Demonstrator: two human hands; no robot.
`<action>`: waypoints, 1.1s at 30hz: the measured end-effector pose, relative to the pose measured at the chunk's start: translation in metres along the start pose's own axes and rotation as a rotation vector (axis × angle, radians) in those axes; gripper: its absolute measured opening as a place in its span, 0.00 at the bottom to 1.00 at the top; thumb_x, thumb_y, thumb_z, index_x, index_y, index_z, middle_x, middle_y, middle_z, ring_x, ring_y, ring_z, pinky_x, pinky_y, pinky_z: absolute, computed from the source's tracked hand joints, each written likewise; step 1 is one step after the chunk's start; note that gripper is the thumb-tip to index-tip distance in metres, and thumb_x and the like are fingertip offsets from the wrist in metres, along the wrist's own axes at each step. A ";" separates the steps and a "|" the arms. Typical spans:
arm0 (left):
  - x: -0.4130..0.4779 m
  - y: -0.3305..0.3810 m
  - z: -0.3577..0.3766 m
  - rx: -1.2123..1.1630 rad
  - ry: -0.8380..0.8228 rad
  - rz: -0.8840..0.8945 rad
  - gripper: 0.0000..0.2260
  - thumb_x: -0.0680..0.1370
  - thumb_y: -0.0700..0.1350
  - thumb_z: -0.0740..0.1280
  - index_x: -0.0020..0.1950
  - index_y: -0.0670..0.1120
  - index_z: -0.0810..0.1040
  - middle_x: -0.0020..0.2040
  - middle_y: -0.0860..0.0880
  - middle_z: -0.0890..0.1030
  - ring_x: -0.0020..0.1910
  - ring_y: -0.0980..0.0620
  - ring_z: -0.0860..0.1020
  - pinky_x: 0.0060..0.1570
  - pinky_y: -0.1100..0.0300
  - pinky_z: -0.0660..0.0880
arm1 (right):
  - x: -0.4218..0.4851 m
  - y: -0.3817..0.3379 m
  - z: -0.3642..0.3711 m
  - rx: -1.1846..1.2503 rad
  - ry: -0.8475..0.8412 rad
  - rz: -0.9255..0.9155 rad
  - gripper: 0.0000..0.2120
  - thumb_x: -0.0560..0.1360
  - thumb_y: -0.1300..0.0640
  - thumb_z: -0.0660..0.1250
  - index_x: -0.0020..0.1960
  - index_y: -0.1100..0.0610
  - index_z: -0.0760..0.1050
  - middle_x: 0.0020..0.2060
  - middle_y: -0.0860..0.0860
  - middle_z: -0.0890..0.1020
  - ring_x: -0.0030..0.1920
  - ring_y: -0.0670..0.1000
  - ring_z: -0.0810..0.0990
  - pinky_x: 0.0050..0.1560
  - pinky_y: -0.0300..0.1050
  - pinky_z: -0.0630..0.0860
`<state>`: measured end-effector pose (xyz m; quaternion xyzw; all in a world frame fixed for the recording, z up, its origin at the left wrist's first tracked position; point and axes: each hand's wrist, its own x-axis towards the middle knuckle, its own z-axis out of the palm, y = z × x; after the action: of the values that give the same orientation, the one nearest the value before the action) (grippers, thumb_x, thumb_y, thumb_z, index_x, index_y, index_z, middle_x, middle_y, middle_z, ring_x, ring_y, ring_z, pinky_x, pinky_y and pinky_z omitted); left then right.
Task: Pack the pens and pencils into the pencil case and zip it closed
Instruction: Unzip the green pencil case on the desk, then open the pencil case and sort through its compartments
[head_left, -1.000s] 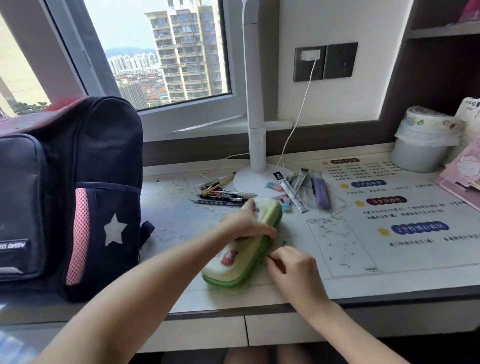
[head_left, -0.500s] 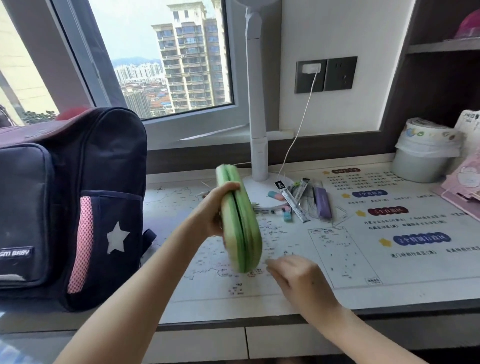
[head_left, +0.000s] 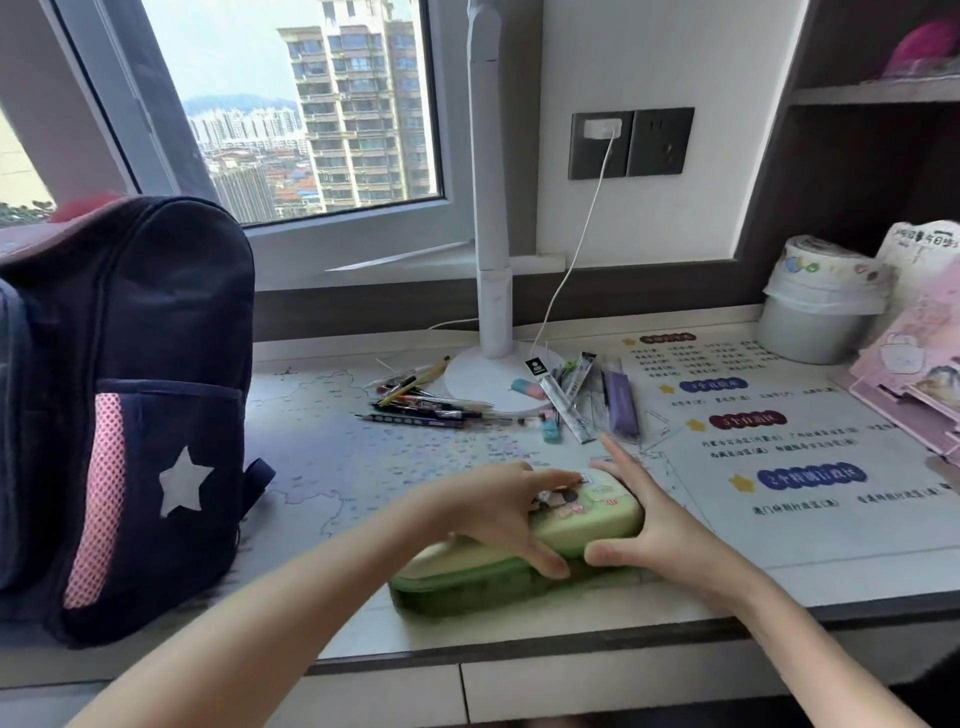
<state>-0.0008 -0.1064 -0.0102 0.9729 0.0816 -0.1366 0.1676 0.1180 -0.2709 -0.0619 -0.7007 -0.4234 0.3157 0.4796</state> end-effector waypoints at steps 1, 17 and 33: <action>-0.002 -0.002 -0.006 -0.047 -0.032 0.006 0.39 0.67 0.60 0.71 0.73 0.60 0.53 0.69 0.50 0.68 0.62 0.50 0.70 0.61 0.55 0.67 | -0.001 0.003 -0.002 -0.014 -0.007 -0.002 0.55 0.60 0.55 0.80 0.72 0.33 0.48 0.65 0.37 0.65 0.57 0.32 0.73 0.52 0.24 0.70; 0.004 -0.112 -0.014 -0.030 0.436 -0.284 0.18 0.77 0.41 0.63 0.66 0.51 0.71 0.64 0.48 0.76 0.61 0.46 0.74 0.58 0.55 0.72 | 0.040 -0.031 -0.019 -0.253 0.397 -0.056 0.09 0.75 0.56 0.67 0.53 0.55 0.80 0.44 0.46 0.83 0.47 0.45 0.81 0.49 0.41 0.77; -0.027 -0.146 -0.006 -0.372 0.861 -0.228 0.07 0.75 0.42 0.67 0.52 0.48 0.81 0.48 0.53 0.79 0.48 0.54 0.76 0.48 0.62 0.72 | 0.215 -0.041 0.030 -1.202 0.114 0.051 0.11 0.70 0.51 0.72 0.47 0.56 0.80 0.46 0.52 0.83 0.47 0.55 0.81 0.46 0.47 0.79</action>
<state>-0.0552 0.0282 -0.0411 0.8794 0.2728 0.2780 0.2738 0.1752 -0.0590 -0.0413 -0.8748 -0.4843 -0.0052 0.0138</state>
